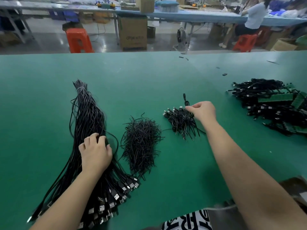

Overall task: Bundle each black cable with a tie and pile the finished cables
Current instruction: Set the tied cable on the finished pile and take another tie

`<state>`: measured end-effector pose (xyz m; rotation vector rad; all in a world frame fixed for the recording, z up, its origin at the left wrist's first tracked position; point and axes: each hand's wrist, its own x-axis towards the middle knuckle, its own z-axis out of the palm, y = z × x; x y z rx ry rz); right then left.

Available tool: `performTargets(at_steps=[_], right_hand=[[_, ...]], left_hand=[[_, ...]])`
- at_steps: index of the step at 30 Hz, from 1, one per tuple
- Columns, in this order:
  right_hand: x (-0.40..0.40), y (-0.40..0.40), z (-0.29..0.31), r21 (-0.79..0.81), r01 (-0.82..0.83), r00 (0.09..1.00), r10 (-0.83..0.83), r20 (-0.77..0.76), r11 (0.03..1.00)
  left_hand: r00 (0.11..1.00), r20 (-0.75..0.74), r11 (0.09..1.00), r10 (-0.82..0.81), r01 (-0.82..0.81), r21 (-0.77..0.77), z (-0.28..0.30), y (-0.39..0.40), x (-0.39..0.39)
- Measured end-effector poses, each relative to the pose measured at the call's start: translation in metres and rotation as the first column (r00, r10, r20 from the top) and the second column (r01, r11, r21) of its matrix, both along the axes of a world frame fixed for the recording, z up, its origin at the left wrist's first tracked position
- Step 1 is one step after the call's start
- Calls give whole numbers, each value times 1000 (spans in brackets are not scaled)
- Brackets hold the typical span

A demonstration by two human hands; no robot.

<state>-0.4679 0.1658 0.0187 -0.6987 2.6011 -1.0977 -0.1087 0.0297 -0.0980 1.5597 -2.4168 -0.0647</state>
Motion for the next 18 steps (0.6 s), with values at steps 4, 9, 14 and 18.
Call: performTargets(at_steps=[4,9,14,18], right_hand=[[-32,-18,-9,134,45,999,-49,24,990],[-45,-40,-22,276,52,999,-55,0,960],[-41,-50,-40,402,-9,999,-6,35,916],[-36,-49,-39,411,14,998,13,-63,912]], left_hand=[[997,-71,999,17,-19,-27,-5,-2,2],[996,-83,999,16,-20,-43,-7,-1,0],[994,-104,999,32,-34,-18,-3,0,0],[989,-145,999,38,-38,-3,-1,2,2]])
